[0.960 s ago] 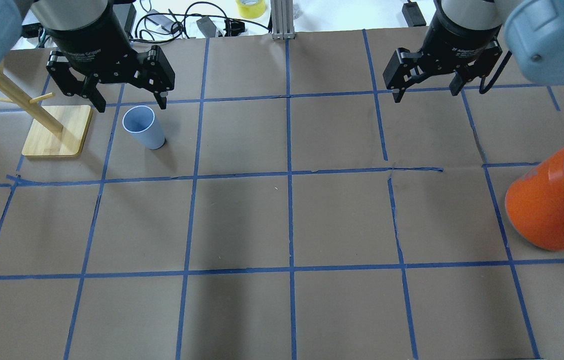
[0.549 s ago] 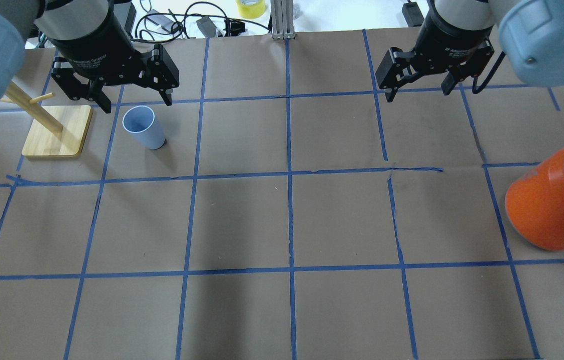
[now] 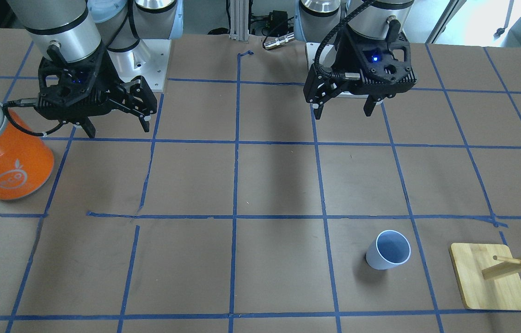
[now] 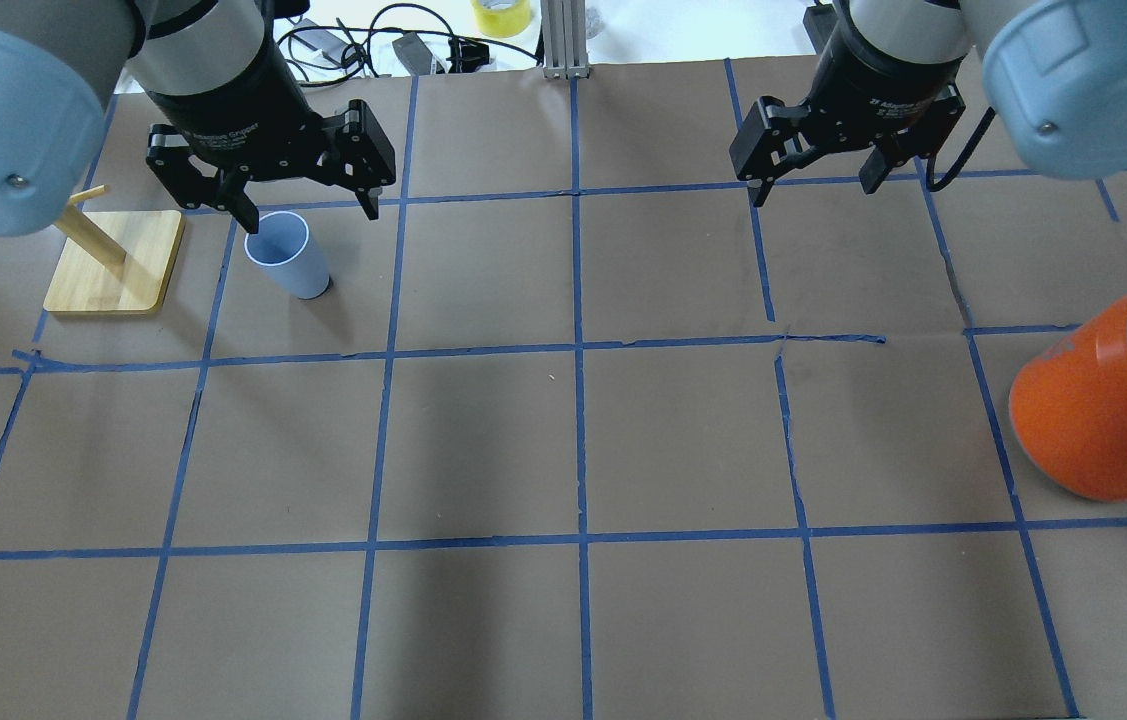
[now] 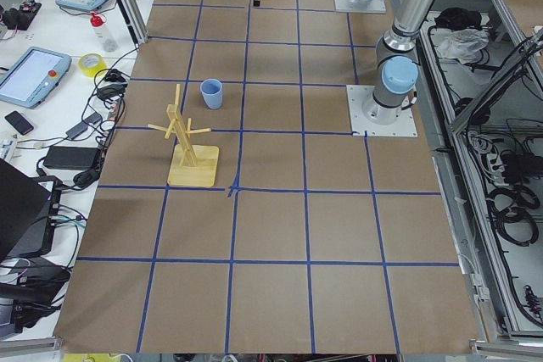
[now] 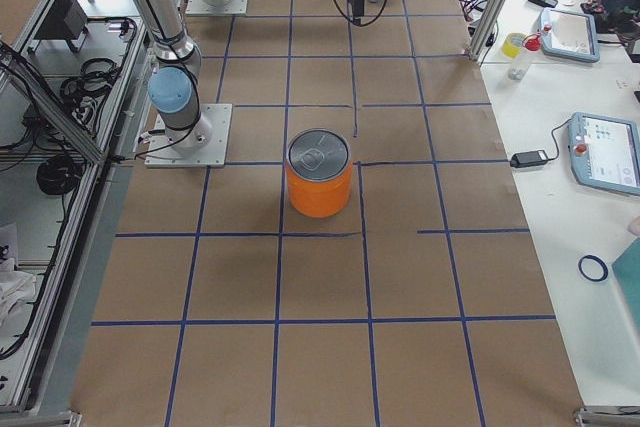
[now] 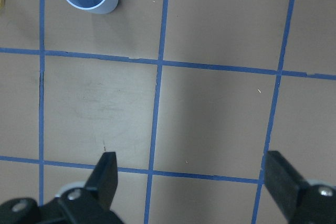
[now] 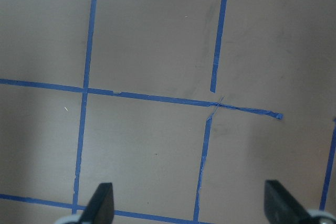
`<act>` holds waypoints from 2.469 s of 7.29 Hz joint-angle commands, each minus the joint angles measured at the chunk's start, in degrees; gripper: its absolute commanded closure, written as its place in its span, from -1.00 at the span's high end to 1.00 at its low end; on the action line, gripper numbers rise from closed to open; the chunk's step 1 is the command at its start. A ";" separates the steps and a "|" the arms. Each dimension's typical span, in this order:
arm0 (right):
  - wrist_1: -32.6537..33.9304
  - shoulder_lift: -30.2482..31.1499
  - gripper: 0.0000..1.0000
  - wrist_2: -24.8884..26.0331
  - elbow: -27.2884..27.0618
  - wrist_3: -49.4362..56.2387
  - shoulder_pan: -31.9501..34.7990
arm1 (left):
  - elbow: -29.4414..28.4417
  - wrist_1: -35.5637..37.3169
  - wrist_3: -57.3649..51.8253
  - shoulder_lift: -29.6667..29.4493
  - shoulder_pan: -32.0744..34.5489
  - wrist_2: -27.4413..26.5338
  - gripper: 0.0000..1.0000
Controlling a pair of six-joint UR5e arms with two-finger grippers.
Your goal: Flip cup
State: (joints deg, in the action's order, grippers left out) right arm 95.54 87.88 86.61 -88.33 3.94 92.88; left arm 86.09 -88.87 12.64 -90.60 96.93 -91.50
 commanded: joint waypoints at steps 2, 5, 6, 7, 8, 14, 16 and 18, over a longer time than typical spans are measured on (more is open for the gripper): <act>0.00 0.28 1.00 -0.12 0.00 -0.08 0.02 | 4.06 -0.43 0.11 1.38 0.10 0.88 1.00; 0.00 0.36 1.00 0.14 0.00 -0.17 0.02 | 1.98 0.01 -0.24 0.86 -0.51 0.97 1.00; 0.00 0.28 1.00 0.23 0.00 -0.25 0.02 | 1.54 -0.07 -0.24 0.86 -0.60 0.97 1.00; 0.00 0.19 1.00 0.14 0.00 -0.25 0.02 | 0.84 -0.16 -0.24 0.86 -0.78 1.66 1.00; 0.00 0.19 1.00 0.23 0.00 -0.43 0.02 | 0.74 -0.16 -0.24 0.86 -0.78 2.02 1.00; -0.88 0.19 1.00 0.93 0.00 -0.60 0.02 | 0.74 -0.08 -0.51 0.86 -0.78 2.02 1.00; -0.80 0.19 1.00 0.93 0.00 -0.60 -0.16 | 0.74 0.01 -0.68 0.77 -0.78 2.02 1.00; -0.19 0.19 1.00 0.93 0.00 -0.60 0.02 | 0.74 0.01 -0.77 0.86 -0.78 1.24 1.00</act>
State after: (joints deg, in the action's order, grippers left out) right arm 94.88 88.04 87.57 -88.33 3.39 92.86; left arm 86.84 -88.87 11.91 -89.79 96.15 -89.77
